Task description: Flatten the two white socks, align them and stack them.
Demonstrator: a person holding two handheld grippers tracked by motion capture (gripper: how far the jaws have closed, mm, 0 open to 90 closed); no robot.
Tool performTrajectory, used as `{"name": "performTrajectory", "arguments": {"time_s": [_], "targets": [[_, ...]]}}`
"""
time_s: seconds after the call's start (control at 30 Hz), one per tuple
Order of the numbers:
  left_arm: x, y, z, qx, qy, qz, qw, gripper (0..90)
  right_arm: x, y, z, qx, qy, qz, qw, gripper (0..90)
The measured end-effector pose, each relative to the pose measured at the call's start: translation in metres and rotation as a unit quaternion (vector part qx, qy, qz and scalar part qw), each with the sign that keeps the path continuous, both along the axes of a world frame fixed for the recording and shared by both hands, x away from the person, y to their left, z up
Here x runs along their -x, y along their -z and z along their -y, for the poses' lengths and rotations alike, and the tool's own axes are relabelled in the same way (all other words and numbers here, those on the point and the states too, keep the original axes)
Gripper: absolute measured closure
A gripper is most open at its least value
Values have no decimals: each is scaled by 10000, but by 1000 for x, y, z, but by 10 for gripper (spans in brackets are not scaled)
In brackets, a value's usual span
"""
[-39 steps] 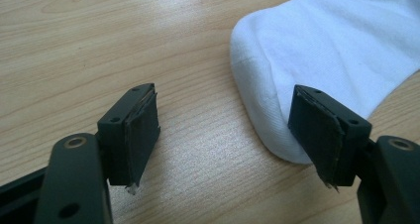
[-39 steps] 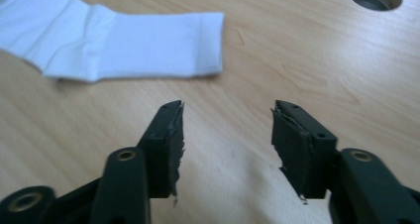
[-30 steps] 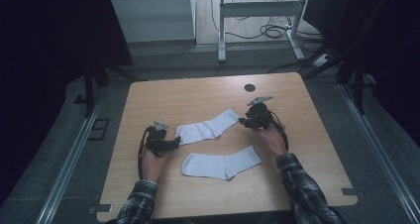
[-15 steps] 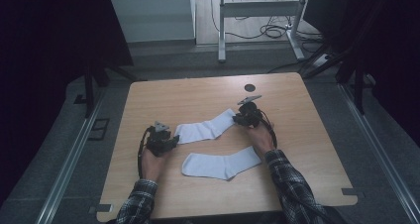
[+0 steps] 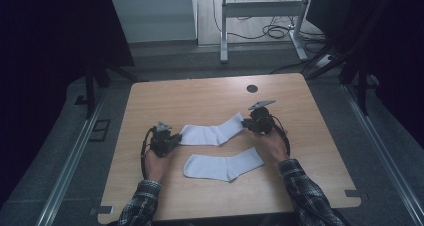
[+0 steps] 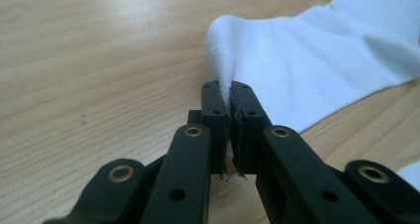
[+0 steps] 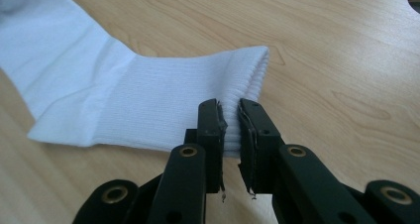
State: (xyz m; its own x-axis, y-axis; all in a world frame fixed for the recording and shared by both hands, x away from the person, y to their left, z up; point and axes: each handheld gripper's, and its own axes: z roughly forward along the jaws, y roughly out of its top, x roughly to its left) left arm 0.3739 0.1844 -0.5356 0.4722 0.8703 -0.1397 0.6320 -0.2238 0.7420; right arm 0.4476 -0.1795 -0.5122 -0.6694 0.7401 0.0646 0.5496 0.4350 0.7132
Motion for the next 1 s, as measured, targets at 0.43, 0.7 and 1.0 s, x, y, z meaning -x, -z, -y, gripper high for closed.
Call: {"name": "performTrajectory", "arguments": {"time_s": [0.43, 0.7, 1.0], "targets": [[13, -24, 5, 231, 259, 220, 9992, 858, 29, -19, 23, -147, -36, 179, 9997, 793], [25, -33, 9, 295, 412, 309, 9982, 858, 49, -30, 33, -244, -56, 262, 9993, 793], [46, -40, 13, 340, 587, 336, 9971, 858, 76, -37, 44, -332, -142, 260, 9990, 793]]}}
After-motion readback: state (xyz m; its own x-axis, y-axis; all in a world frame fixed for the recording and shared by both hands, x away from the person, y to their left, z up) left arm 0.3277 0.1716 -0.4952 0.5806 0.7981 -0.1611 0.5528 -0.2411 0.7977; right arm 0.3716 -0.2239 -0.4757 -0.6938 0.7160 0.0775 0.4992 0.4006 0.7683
